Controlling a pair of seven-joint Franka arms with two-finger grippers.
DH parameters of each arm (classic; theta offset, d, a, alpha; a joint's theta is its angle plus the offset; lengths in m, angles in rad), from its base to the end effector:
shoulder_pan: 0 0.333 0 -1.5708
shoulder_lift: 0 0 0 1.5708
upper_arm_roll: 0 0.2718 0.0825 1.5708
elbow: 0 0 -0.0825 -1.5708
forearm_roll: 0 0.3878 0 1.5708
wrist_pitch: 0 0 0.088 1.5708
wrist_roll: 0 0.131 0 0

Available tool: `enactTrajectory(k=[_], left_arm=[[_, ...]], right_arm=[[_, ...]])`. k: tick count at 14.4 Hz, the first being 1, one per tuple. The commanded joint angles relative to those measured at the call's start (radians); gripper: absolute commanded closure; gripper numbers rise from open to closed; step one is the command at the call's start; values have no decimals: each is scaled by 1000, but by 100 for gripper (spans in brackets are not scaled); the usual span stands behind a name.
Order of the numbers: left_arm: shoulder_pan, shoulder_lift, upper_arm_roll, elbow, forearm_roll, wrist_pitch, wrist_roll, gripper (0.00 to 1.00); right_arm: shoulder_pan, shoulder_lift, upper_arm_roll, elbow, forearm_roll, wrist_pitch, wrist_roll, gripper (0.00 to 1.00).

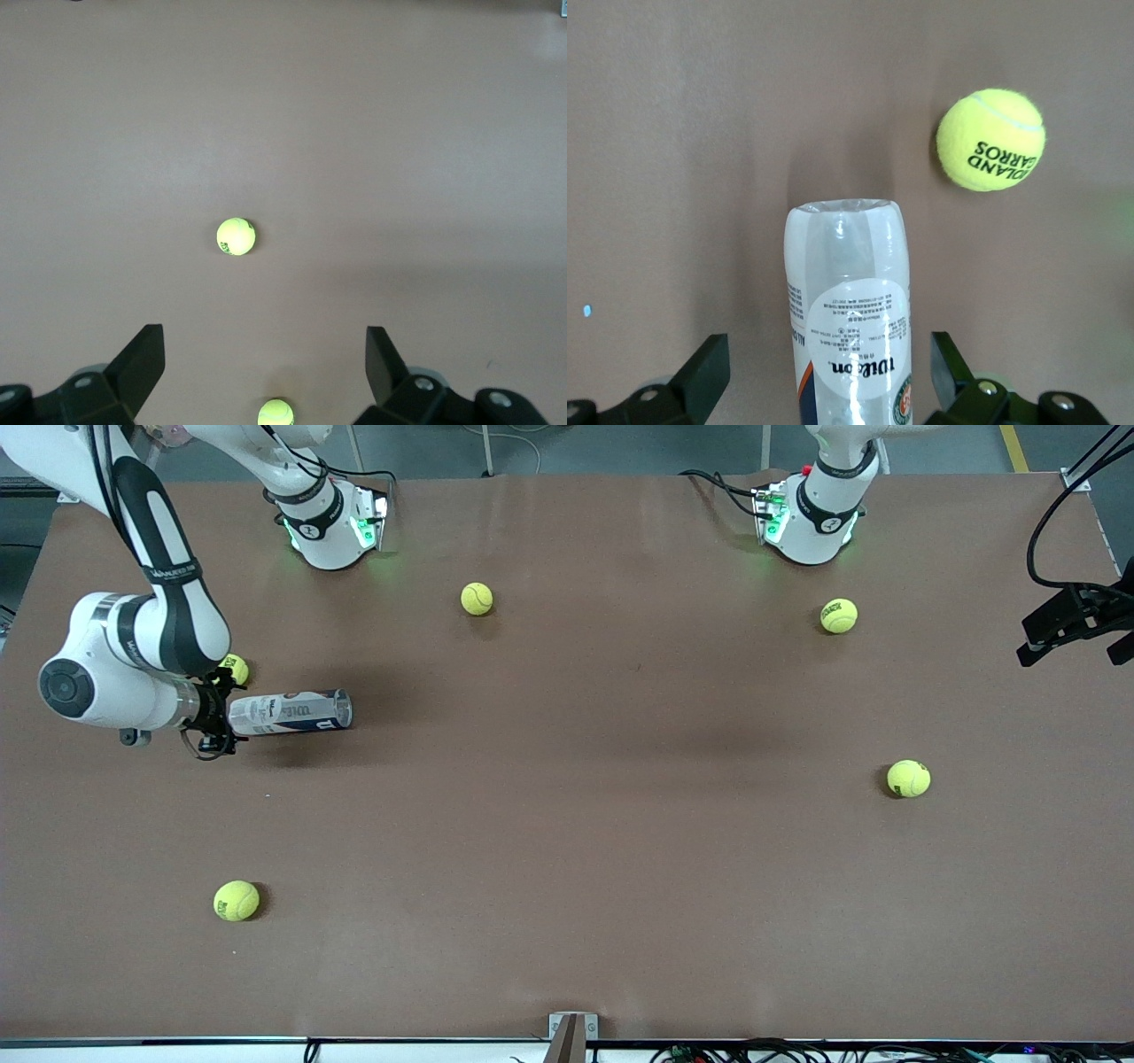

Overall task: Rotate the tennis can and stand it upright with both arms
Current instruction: 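Close the right gripper around the can's body, then carry the can with the right gripper to the table's middle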

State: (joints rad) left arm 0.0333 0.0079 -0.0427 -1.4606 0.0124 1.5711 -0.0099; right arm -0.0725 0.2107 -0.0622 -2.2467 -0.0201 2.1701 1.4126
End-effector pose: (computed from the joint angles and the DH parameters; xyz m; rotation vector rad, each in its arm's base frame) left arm 0.5629 -0.0036 0.6045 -3.1264 -0.0018 -0.1607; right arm 0.4891 -0.0688 0.1828 2.1106 -2.0345 -0.3154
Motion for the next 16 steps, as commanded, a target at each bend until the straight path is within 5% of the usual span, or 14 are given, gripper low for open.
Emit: enactTrajectory(k=[1, 8, 16], left_arm=[[-3, 6, 3, 16, -11, 1, 2, 0], [-1, 6, 3, 16, -11, 1, 2, 0], [-1, 4, 3, 16, -11, 1, 2, 0]], right_arm=[[10, -54, -1, -96, 11, 82, 17, 0], [33, -45, -2, -217, 9, 290, 16, 0], [31, -25, -1, -226, 11, 297, 16, 1]])
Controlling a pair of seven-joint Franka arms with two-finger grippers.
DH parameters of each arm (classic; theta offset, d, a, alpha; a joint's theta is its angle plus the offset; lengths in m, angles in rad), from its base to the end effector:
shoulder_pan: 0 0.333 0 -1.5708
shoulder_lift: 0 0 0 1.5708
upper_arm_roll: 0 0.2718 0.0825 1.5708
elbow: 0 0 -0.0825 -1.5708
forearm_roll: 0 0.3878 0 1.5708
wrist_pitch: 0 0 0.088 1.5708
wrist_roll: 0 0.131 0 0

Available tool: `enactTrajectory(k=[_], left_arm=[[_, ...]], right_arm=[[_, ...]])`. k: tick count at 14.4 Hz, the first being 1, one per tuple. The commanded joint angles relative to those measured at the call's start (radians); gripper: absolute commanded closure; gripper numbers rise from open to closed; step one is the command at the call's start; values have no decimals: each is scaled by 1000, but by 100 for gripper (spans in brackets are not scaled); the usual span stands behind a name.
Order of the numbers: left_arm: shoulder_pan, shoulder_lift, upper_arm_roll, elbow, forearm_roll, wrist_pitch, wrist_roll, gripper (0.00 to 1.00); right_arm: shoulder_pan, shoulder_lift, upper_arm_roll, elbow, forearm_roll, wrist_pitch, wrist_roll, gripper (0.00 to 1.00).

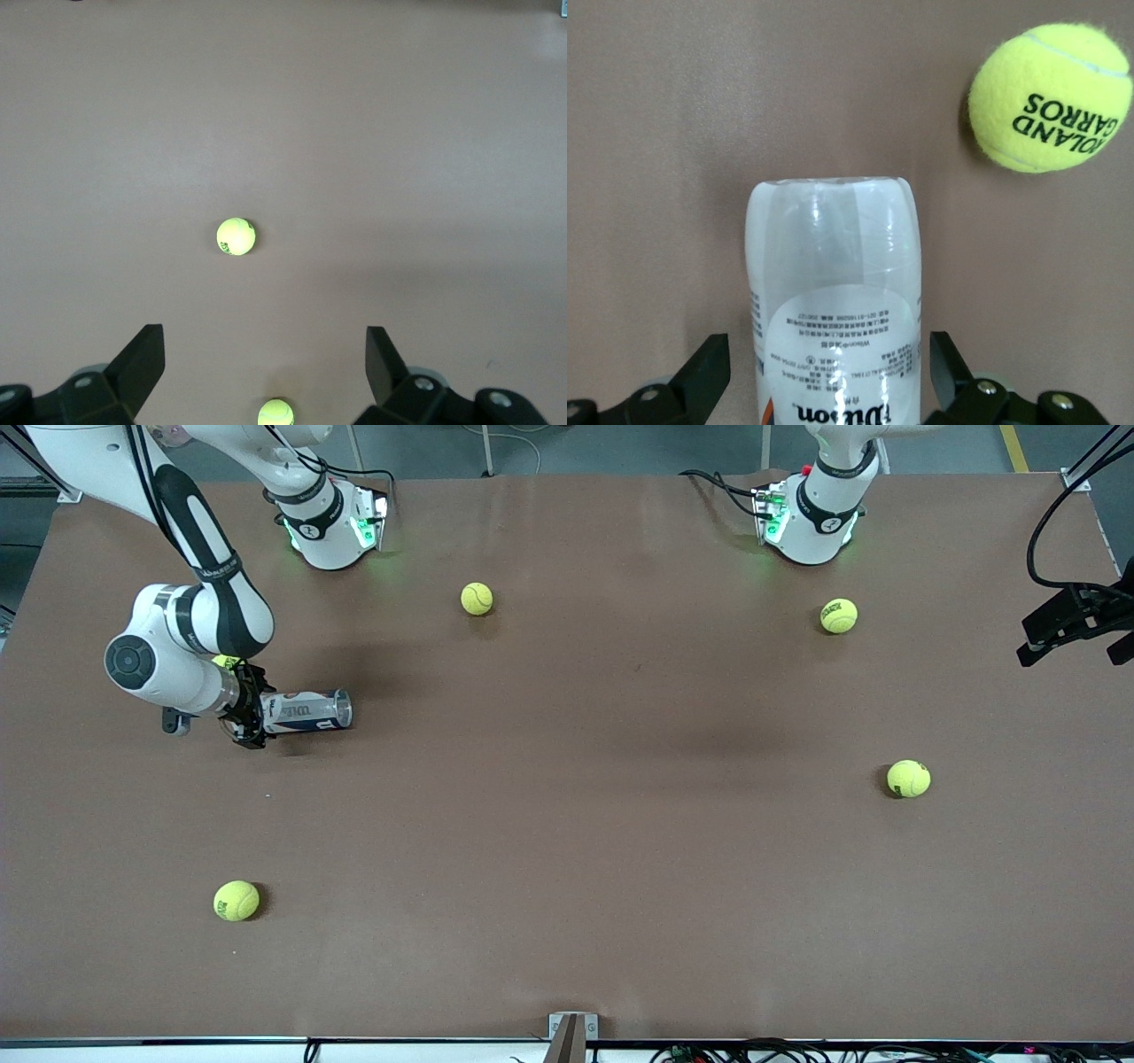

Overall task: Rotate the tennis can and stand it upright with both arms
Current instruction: 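Carry the can with the right gripper to the table's middle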

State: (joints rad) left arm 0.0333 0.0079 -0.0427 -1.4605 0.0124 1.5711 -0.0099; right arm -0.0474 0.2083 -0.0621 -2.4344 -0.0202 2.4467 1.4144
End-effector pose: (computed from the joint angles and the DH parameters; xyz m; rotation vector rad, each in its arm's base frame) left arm 0.5629 -0.0036 0.6046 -3.1264 -0.0018 -0.1609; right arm 0.4528 -0.0520 0.1354 2.1850 -2.0500 -0.2115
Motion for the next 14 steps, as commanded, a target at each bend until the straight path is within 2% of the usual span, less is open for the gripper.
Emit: enactTrajectory(k=[1, 5, 6, 8, 10, 11, 14], left_arm=[[-1, 6, 3, 16, -11, 1, 2, 0], [-3, 6, 3, 16, -11, 1, 2, 0], [-1, 6, 3, 16, -11, 1, 2, 0], [-1, 6, 3, 16, -11, 1, 2, 0], [-1, 6, 3, 16, -11, 1, 2, 0], [-3, 6, 3, 16, -11, 1, 2, 0], [-1, 6, 3, 16, -11, 1, 2, 0]], right_arm=[[6, -20, -1, -38, 9, 20, 14, 3], [7, 31, -1, -38, 9, 60, 14, 3], [9, 39, -1, -37, 9, 64, 14, 9], [12, 34, 1, -37, 9, 55, 12, 39], [44, 19, 1, -32, 9, 41, 14, 52], [58, 8, 1, -28, 9, 16, 17, 58], [109, -38, 4, 30, 9, -101, 66, 58]])
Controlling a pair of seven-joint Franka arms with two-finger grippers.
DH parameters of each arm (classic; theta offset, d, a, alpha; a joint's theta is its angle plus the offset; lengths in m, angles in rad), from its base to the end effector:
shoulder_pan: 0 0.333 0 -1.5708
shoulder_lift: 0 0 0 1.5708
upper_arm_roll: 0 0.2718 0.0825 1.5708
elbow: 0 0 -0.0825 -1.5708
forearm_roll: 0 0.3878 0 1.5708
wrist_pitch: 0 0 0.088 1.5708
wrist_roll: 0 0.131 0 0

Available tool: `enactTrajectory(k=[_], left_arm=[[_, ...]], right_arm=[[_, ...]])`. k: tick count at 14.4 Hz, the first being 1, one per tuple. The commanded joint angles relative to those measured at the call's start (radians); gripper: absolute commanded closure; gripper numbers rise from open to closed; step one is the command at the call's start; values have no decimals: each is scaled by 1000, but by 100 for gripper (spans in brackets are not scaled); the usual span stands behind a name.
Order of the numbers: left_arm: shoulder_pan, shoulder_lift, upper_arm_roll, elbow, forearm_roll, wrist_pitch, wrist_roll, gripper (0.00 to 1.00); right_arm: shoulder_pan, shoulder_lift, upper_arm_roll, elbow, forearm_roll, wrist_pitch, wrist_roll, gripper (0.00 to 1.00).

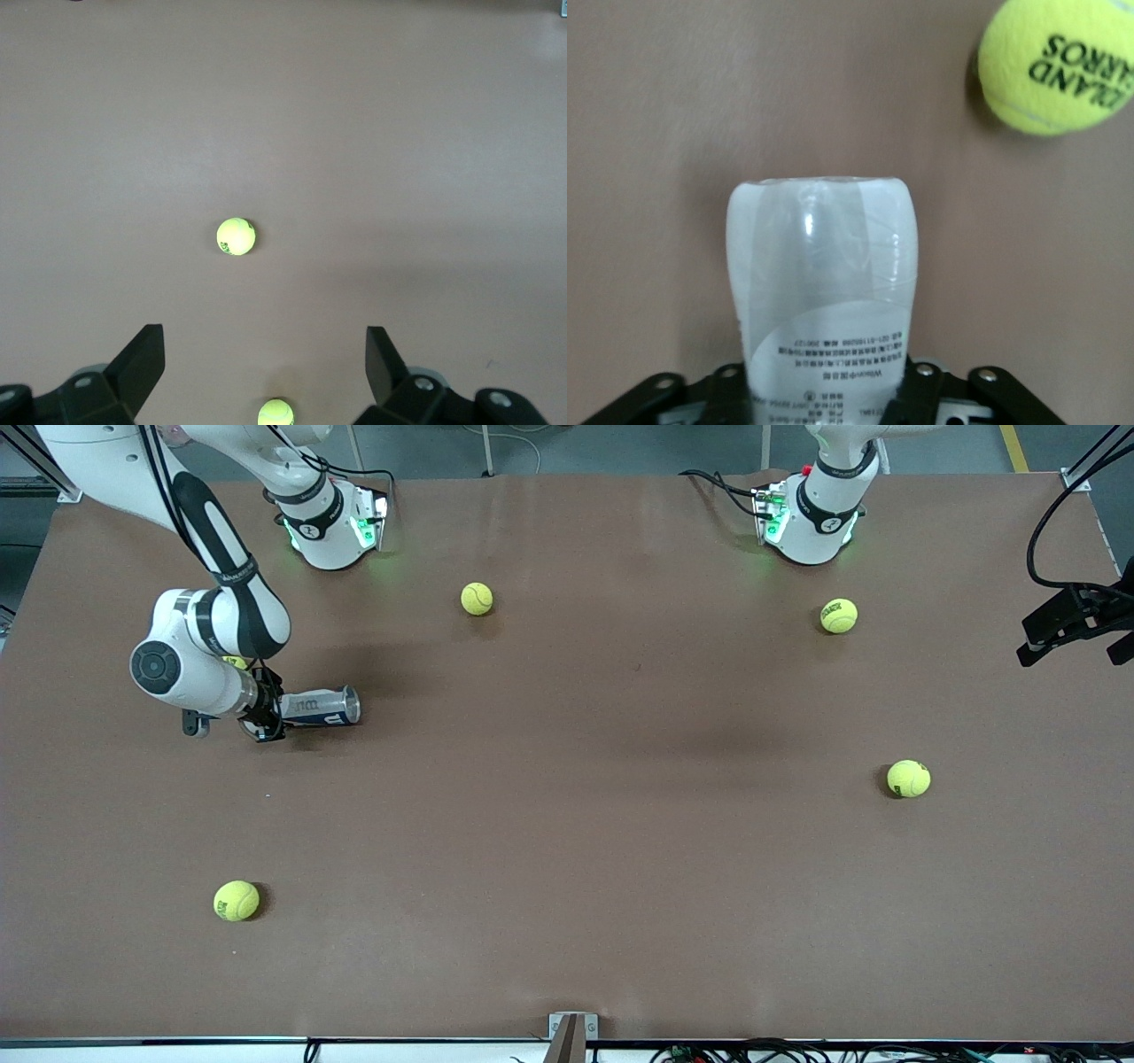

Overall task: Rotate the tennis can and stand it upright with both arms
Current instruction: 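Carry the can with the right gripper to the table's middle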

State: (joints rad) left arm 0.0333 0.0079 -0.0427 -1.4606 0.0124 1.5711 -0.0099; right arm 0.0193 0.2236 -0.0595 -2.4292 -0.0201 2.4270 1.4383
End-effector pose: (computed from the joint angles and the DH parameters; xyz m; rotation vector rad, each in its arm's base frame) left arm 0.5629 -0.0036 0.6045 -3.1264 -0.0018 -0.1607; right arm 0.4517 -0.0206 0.1289 2.2103 -1.9817 -0.2336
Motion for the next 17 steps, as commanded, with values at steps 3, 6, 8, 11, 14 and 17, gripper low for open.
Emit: enactTrajectory(k=[3, 6, 8, 11, 14, 17], left_arm=[[-3, 6, 3, 16, -11, 1, 2, 0], [-3, 6, 3, 14, -9, 1, 1, 0], [-3, 6, 3, 14, -8, 1, 1, 0], [-4, 6, 3, 14, -8, 1, 1, 0], [-3, 6, 3, 14, -8, 1, 1, 0], [-4, 6, 3, 14, -8, 1, 1, 0]], right_arm=[[141, -63, 9, 194, 49, -290, 146, 57], [241, -53, 9, 341, 118, -390, 272, 52], [321, -49, 9, 403, 138, -405, 356, 52], [453, 12, 7, 522, 178, -407, 493, 51], [565, 146, 7, 671, 181, -391, 614, 51], [635, 296, 7, 835, 180, -390, 714, 51]])
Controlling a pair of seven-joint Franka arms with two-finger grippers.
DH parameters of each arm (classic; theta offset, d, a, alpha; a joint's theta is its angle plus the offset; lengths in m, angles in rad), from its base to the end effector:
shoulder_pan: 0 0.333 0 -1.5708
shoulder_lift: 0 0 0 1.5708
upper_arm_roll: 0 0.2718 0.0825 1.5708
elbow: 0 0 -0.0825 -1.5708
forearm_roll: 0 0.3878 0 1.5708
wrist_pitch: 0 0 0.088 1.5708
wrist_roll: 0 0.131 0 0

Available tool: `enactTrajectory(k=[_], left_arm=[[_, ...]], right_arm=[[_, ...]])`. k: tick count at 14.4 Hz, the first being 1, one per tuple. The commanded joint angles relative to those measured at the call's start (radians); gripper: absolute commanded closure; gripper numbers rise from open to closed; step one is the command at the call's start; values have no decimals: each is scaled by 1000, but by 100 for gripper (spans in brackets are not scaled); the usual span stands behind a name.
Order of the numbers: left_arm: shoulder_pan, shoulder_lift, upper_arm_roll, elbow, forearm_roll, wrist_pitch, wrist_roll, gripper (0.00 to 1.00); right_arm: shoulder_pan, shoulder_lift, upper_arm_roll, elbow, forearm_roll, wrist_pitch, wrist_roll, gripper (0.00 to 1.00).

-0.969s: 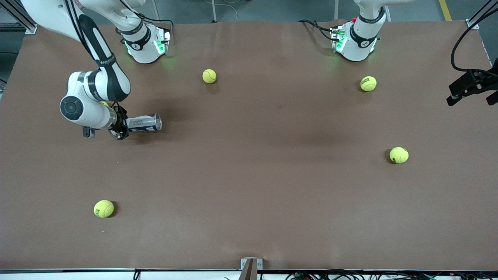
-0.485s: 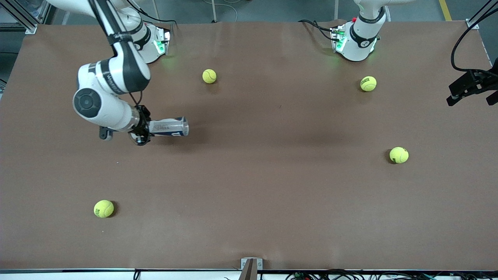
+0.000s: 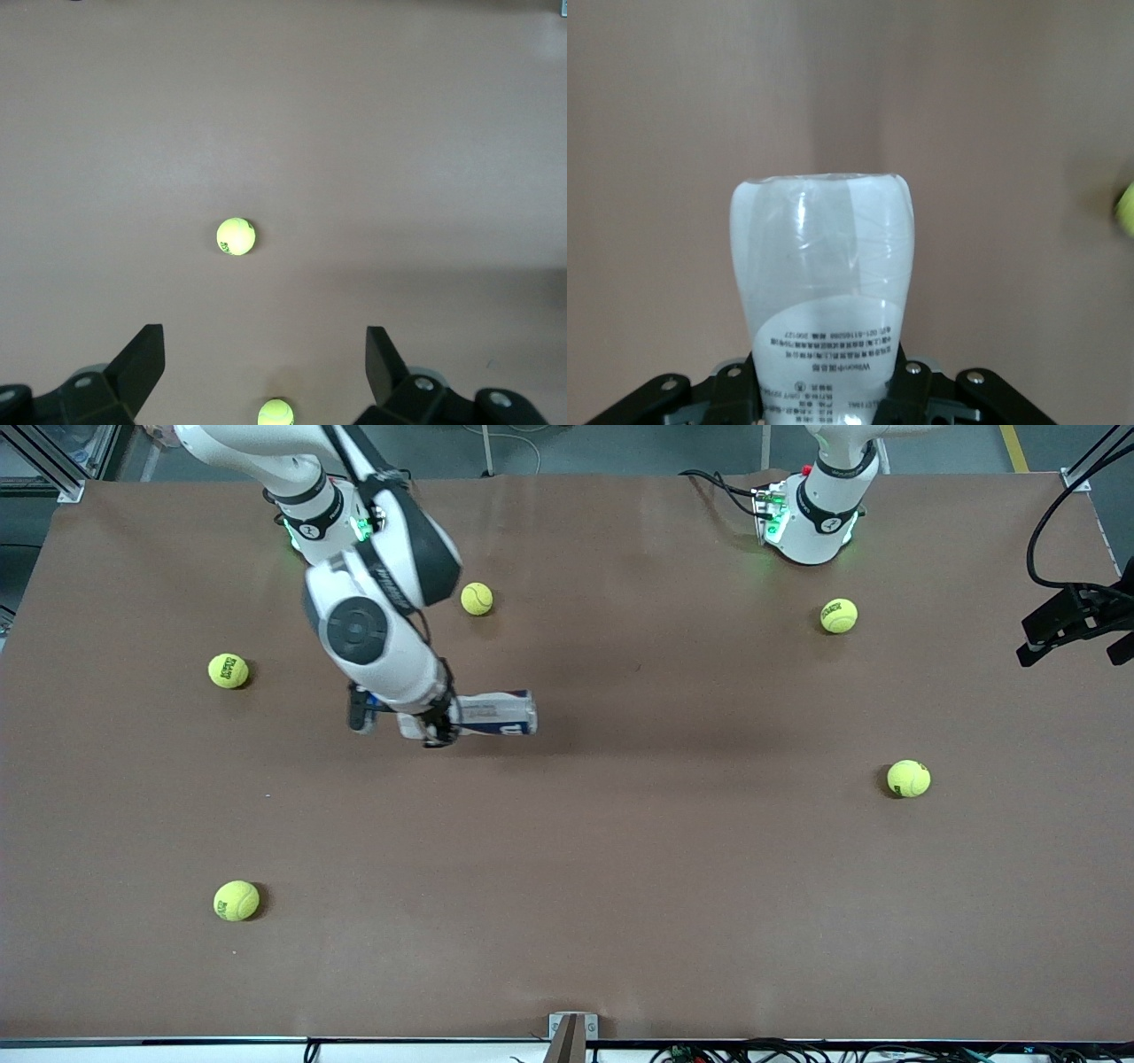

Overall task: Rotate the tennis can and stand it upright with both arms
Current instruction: 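Carry the can with the right gripper to the table's middle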

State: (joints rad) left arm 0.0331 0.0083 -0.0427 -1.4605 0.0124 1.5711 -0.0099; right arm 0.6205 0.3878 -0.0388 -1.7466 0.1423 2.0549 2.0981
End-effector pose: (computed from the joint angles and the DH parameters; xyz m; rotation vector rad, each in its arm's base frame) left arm 0.5630 -0.0037 0.6043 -3.1264 -0.0015 -0.1602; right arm 0.5189 0.3552 0.2791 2.1647 -2.1965 -0.1909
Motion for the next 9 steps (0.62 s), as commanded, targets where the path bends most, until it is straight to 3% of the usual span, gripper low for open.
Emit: enactTrajectory(k=[1, 5, 9], left_arm=[[-2, 6, 3, 14, -8, 1, 1, 0], [-2, 6, 3, 14, -8, 1, 1, 0], [-4, 6, 3, 14, -8, 1, 1, 0]], right_arm=[[54, 181, -13, 212, 17, -19, 91, 51], [97, 290, -13, 352, 14, -15, 120, 51], [149, 331, -13, 381, 8, 68, 120, 51]])
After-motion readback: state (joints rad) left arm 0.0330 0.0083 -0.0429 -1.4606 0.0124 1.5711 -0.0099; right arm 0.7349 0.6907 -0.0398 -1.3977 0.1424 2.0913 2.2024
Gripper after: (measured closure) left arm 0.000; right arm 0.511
